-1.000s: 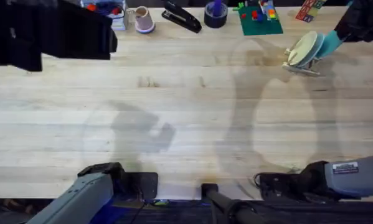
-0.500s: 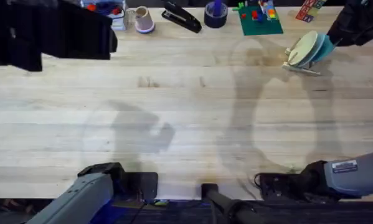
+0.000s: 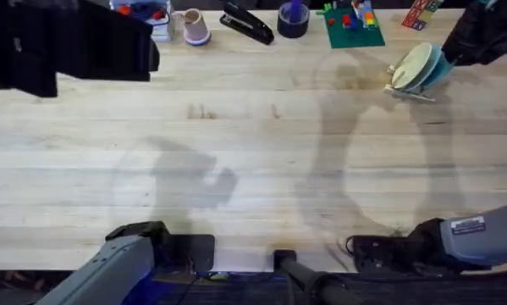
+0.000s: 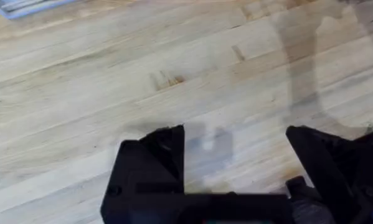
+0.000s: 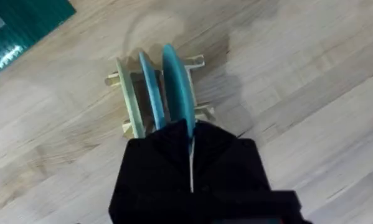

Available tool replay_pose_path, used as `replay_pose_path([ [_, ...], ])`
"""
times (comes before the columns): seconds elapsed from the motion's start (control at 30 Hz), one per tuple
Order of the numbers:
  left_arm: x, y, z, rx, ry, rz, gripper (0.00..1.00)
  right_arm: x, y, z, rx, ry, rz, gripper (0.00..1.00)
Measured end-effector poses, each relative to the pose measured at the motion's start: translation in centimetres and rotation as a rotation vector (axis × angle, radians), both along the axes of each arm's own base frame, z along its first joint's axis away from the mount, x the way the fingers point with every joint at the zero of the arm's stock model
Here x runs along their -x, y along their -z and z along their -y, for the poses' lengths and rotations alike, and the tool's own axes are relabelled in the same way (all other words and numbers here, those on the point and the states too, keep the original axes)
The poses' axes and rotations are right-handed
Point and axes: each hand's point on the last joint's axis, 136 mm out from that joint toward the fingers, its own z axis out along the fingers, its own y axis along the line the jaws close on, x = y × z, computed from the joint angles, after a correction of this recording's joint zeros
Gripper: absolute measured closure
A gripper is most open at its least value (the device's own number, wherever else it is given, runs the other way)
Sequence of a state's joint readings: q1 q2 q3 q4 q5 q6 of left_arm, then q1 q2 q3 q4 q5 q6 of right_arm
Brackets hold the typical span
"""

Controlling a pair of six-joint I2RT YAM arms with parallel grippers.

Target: Pick up the plates from the table one by one and place each into a slot on the dish rack.

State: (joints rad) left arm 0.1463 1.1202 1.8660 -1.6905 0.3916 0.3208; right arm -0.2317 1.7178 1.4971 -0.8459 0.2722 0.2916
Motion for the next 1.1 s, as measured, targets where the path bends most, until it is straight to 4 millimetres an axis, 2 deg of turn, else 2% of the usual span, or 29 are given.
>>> replay_pose_path([
  [0.5, -0.01, -0.01, 0.0, 0.0, 0.0, 0.0, 0.006, -0.02, 0.14, 0.01, -0.001, 0.0, -0.004, 0.968],
  [0.77, -0.01, -0.01, 0.0, 0.0, 0.0, 0.0, 0.006, -0.01, 0.14, 0.01, -0.001, 0.0, -0.003, 0.862],
  [1.1, -0.01, -0.01, 0.0, 0.0, 0.0, 0.0, 0.006, -0.03, 0.13, 0.01, 0.0, 0.0, -0.003, 0.826],
])
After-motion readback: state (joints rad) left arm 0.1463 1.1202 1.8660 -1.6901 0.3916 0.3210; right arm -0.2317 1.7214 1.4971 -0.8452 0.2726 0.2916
